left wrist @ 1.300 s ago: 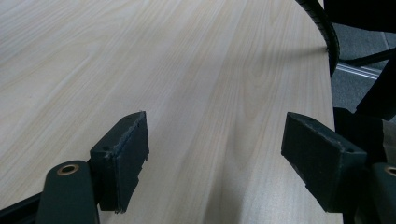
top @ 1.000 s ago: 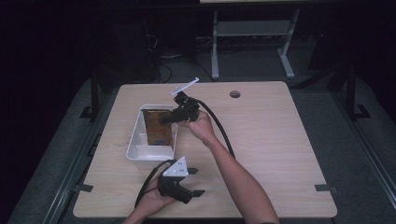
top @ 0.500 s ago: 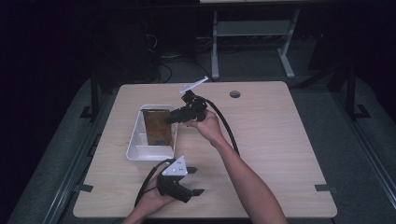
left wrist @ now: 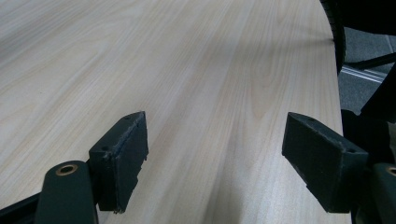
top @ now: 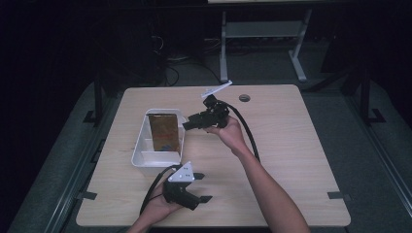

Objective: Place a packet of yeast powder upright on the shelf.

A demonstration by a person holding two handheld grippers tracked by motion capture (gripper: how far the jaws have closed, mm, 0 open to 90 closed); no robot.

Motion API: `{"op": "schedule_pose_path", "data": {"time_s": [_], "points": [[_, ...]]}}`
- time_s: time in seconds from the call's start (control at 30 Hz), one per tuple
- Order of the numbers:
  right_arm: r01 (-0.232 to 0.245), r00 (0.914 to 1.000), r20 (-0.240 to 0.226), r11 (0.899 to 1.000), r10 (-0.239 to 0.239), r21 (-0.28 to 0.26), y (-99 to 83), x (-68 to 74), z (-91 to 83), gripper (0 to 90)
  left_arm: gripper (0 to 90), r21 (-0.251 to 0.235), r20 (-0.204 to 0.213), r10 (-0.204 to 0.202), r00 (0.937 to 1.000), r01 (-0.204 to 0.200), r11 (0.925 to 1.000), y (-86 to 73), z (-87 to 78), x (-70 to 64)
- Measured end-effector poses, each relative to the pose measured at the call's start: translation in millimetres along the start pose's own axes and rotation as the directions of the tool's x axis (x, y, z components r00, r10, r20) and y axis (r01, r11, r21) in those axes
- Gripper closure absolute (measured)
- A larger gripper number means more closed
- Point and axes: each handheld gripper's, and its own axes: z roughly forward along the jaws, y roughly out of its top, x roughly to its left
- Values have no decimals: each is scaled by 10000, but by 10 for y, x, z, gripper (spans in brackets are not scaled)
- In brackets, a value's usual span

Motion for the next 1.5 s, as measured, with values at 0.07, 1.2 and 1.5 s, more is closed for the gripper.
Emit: {"op": "schedule_pose_path", "data": {"time_s": [0.07, 1.2, 1.5], "points": [[-55, 10000, 29, 9999, 56, -88, -39, -10, -60, 460, 221, 7, -3, 9, 10000, -9, 10000, 0, -1, 2], [-884, 9946, 492, 9943, 913, -596, -804, -25, -867, 408, 217, 99, -54, -28, 10000, 29, 9999, -3, 17, 19], [-1081, 9914, 683, 9928, 1115, -517, -1055, -19, -1014, 397, 218, 83, -72, -37, 10000, 38, 10000, -4, 14, 20]]}}
